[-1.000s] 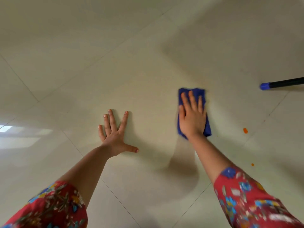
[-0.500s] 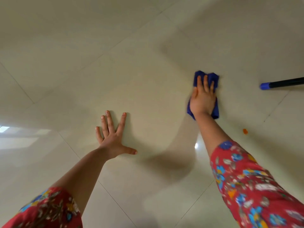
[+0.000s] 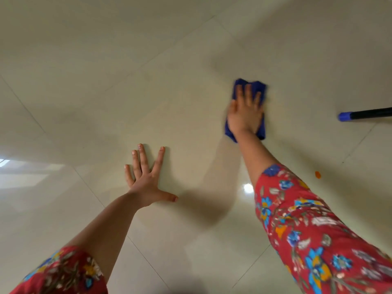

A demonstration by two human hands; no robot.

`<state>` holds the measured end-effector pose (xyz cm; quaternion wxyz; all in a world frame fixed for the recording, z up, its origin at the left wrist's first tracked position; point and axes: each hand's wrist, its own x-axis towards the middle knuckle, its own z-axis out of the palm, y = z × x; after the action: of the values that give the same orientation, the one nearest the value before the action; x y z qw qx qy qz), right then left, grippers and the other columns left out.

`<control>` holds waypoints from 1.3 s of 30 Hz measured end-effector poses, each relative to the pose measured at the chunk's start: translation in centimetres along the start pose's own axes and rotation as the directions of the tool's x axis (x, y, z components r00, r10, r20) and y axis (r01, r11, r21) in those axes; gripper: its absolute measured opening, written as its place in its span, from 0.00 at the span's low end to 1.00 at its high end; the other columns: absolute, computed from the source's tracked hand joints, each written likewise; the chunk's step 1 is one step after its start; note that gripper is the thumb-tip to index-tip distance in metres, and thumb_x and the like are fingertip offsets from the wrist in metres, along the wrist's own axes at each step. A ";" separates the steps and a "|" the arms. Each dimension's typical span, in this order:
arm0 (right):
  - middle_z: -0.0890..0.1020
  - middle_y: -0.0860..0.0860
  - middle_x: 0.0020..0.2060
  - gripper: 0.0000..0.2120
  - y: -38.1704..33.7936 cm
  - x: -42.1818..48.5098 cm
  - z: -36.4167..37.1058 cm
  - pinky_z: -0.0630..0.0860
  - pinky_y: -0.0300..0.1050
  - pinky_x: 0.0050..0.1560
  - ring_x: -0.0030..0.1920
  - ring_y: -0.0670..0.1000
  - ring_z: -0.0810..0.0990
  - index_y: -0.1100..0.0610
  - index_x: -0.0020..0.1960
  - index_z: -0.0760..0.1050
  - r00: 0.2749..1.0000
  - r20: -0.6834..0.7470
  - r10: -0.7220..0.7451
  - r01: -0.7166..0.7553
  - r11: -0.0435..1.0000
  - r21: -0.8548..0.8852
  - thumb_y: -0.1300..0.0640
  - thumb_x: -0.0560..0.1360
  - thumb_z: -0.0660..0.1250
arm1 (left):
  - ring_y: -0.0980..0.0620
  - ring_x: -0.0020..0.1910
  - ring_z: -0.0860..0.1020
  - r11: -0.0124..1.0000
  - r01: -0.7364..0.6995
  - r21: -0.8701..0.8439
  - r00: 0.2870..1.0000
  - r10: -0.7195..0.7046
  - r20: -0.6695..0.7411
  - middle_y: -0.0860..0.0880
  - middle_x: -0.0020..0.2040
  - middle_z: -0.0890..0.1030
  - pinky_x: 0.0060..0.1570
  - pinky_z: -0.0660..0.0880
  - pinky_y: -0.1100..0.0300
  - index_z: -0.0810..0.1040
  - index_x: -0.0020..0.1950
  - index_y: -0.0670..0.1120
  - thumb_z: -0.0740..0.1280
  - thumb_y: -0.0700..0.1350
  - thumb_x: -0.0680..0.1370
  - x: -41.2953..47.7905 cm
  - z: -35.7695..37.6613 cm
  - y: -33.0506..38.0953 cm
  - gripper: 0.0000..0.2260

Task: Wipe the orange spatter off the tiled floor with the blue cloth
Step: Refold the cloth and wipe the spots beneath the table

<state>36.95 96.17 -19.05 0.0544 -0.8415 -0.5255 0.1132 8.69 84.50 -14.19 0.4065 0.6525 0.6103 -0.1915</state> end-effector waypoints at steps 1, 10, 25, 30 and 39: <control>0.56 0.49 0.78 0.25 -2.2 -0.7 0.8 0.53 0.57 0.75 0.77 0.60 0.53 0.48 0.78 0.54 0.994 0.022 -0.110 0.109 0.994 0.002 0.48 0.82 0.51 | 0.47 0.66 0.18 1.000 0.001 -0.002 1.000 -0.001 -0.004 0.48 0.66 0.15 0.69 0.31 0.42 0.24 0.67 0.69 0.76 0.68 0.55 -0.1 0.0 0.1 0.64; 0.62 0.48 0.77 0.25 6.1 -4.7 -0.1 0.53 0.57 0.75 0.77 0.59 0.58 0.46 0.76 0.61 0.997 -0.077 0.016 -0.017 1.000 -0.016 0.46 0.81 0.47 | 0.48 0.65 0.17 0.999 0.007 -0.045 1.000 -0.008 -0.027 0.50 0.65 0.14 0.69 0.30 0.43 0.25 0.68 0.69 0.78 0.65 0.56 0.0 0.2 0.1 0.65; 0.60 0.43 0.77 0.24 -4.4 -7.3 2.7 0.53 0.56 0.75 0.77 0.52 0.57 0.41 0.76 0.60 0.797 0.116 -0.592 0.597 0.802 -0.010 0.46 0.80 0.51 | 0.50 0.65 0.18 0.997 0.043 -0.066 0.997 -0.046 -0.055 0.53 0.65 0.16 0.68 0.28 0.47 0.19 0.68 0.56 0.78 0.64 0.54 -0.1 0.2 0.3 0.71; 0.57 0.47 0.78 0.26 -8.4 -8.6 2.7 0.55 0.60 0.74 0.78 0.57 0.54 0.46 0.78 0.57 0.901 0.084 -0.425 0.426 0.905 0.000 0.48 0.80 0.48 | 0.49 0.66 0.18 0.996 0.044 -0.073 0.997 -0.048 -0.059 0.52 0.67 0.17 0.68 0.27 0.47 0.18 0.66 0.54 0.77 0.65 0.54 -0.3 0.1 0.3 0.71; 0.61 0.48 0.77 0.26 -0.5 -9.7 1.5 0.60 0.62 0.72 0.76 0.58 0.58 0.46 0.77 0.60 0.924 0.053 -0.380 0.383 0.916 -0.119 0.47 0.79 0.49 | 0.48 0.67 0.19 0.997 0.028 -0.066 0.998 -0.032 -0.060 0.52 0.66 0.16 0.68 0.27 0.47 0.19 0.69 0.56 0.78 0.64 0.56 -0.4 0.1 0.1 0.70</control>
<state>32.02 87.71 -19.12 0.0143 -0.7230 -0.6862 0.0788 8.75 84.20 -13.92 0.4055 0.6352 0.6382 -0.1576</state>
